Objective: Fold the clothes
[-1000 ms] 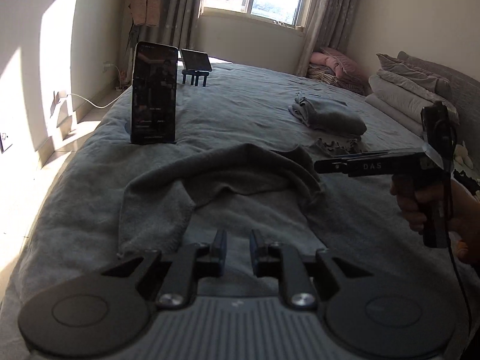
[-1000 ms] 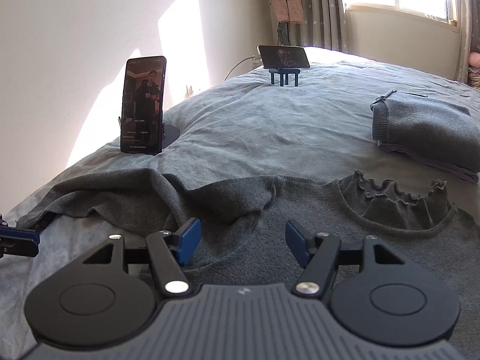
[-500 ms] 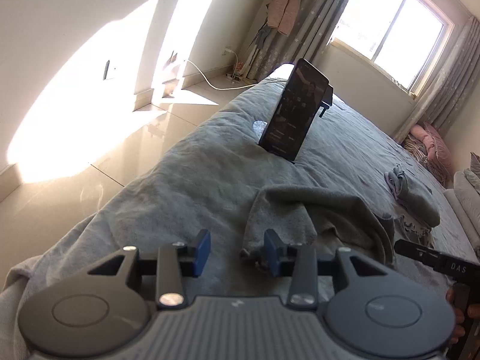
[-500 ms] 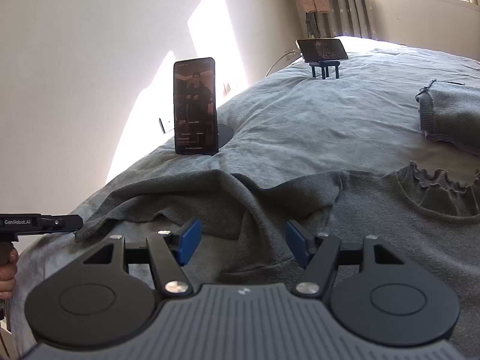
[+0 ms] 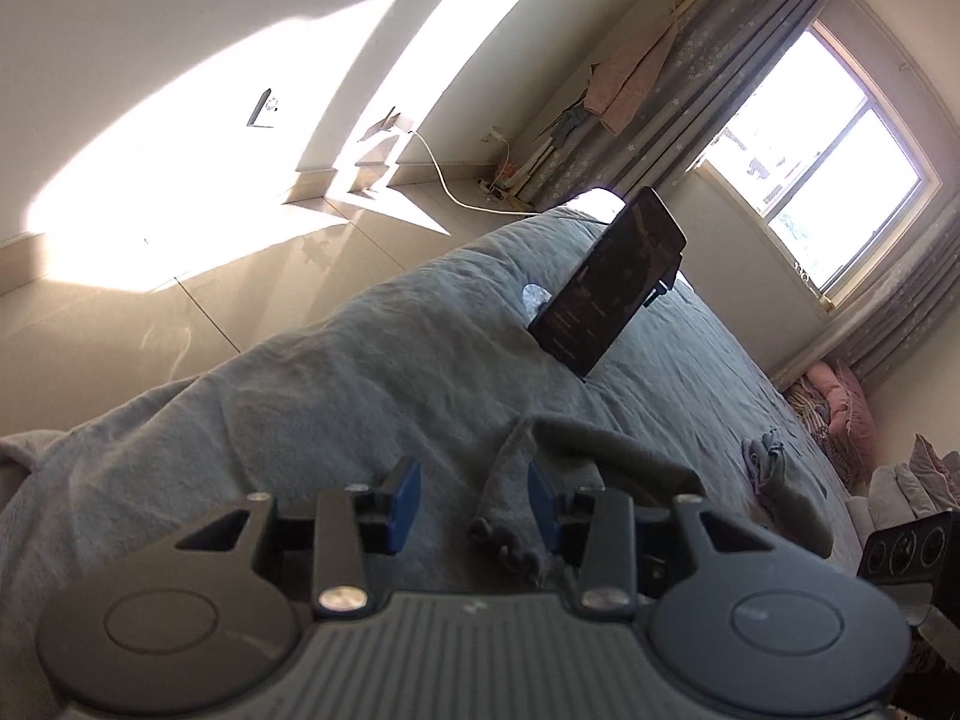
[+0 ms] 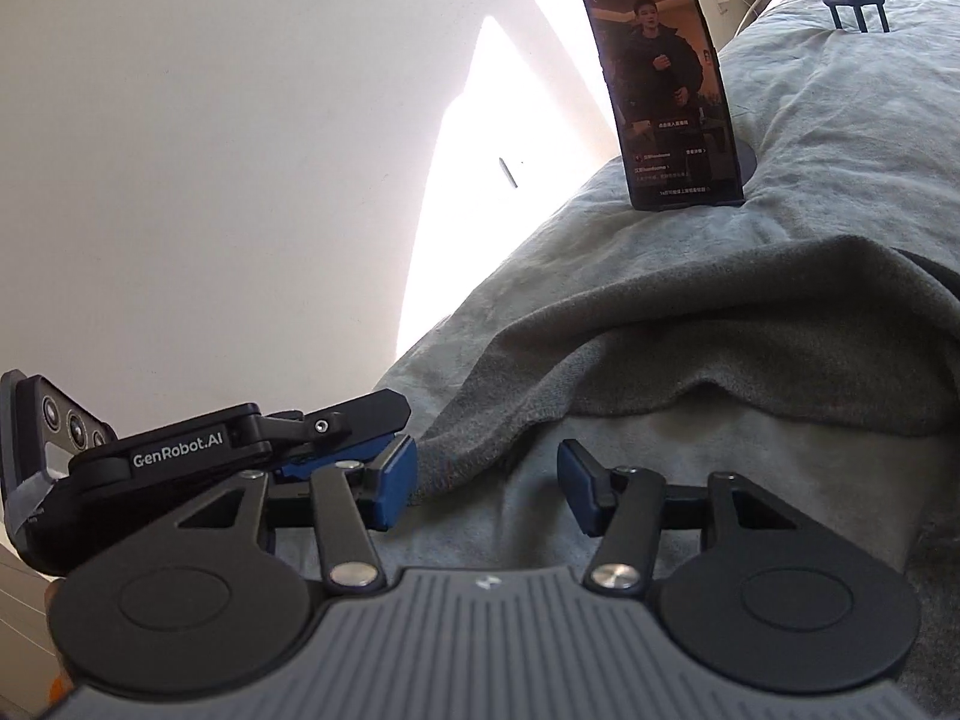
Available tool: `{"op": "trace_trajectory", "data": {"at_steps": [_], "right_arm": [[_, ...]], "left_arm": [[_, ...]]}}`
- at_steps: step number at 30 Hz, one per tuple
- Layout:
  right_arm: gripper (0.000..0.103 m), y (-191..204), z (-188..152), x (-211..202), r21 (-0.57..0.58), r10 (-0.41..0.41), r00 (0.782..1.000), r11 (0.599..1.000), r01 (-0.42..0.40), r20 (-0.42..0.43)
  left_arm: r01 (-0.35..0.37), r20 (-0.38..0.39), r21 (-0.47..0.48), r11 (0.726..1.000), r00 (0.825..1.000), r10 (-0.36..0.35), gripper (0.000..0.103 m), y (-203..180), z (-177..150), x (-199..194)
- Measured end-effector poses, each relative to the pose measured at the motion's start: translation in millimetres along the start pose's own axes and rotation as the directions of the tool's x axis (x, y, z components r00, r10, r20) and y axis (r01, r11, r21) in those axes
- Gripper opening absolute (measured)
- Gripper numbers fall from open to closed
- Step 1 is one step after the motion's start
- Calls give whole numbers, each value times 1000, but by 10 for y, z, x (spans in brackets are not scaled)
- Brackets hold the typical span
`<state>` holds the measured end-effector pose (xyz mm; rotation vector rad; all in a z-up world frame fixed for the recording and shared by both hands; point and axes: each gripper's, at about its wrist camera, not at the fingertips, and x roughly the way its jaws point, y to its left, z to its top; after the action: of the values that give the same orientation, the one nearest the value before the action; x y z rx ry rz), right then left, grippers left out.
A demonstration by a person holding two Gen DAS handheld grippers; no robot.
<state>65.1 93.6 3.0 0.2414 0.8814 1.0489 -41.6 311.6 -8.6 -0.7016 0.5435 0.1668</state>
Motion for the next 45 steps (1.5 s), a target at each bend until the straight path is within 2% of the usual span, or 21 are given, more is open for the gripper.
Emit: {"op": "trace_trajectory", "data": {"at_steps": [1, 2, 3, 4, 8, 16, 26, 28, 30, 31, 35, 39, 42, 44, 45], "right_arm": [[44, -1, 8, 40, 10, 0, 1000, 1000, 0, 1], [30, -5, 15, 70, 18, -1, 1000, 1000, 1, 3], [22, -21, 23, 83, 27, -4, 1000, 1000, 4, 4], [9, -45, 34, 91, 39, -9, 1000, 999, 8, 4], [5, -136, 27, -2, 67, -22, 1000, 998, 20, 19], [5, -403, -8, -305, 125, -64, 997, 990, 59, 33], [2, -619, -110, -527, 131, -156, 988, 980, 152, 22], [2, -621, -108, -574, 99, -201, 979, 975, 198, 26], [8, -600, -107, -628, 59, -237, 971, 970, 234, 36], [13, -572, -105, -661, 38, -236, 971, 971, 235, 44], [14, -420, -102, -783, -43, -213, 974, 975, 217, 79], [17, -200, -128, -726, -150, -183, 982, 970, 189, 55], [24, -57, -195, -626, -220, -185, 982, 958, 185, 22], [33, -4, -229, -549, -260, -202, 979, 945, 199, 17], [34, 8, -241, -512, -273, -208, 978, 940, 204, 15]], "left_arm": [[1, -1, 1, 1000, 1000, -1, 40, -1, -6, 12], [2, -1, 1, 1000, 1000, -2, 40, 0, -10, 22], [2, 0, -1, 1000, 1000, -2, 40, 2, -12, 23], [5, 1, -6, 1000, 1000, -5, 40, 8, -11, 22], [21, -4, -28, 999, 1000, -21, 40, 29, -7, 7], [71, -51, -37, 997, 996, -73, 40, -51, -52, 65], [85, -101, 24, 996, 991, -82, 40, -252, -164, 208], [84, -103, 29, 996, 991, -81, 40, -270, -176, 227], [82, -104, 36, 996, 992, -78, 40, -291, -190, 244], [81, -103, 39, 996, 992, -77, 40, -298, -195, 247], [79, -102, 40, 996, 992, -75, 40, -312, -206, 254], [76, -98, 35, 997, 993, -72, 41, -318, -222, 241], [75, -97, 32, 997, 993, -71, 43, -327, -227, 236], [76, -98, 33, 997, 993, -72, 43, -333, -230, 236], [75, -98, 33, 997, 993, -72, 43, -335, -232, 235]]}}
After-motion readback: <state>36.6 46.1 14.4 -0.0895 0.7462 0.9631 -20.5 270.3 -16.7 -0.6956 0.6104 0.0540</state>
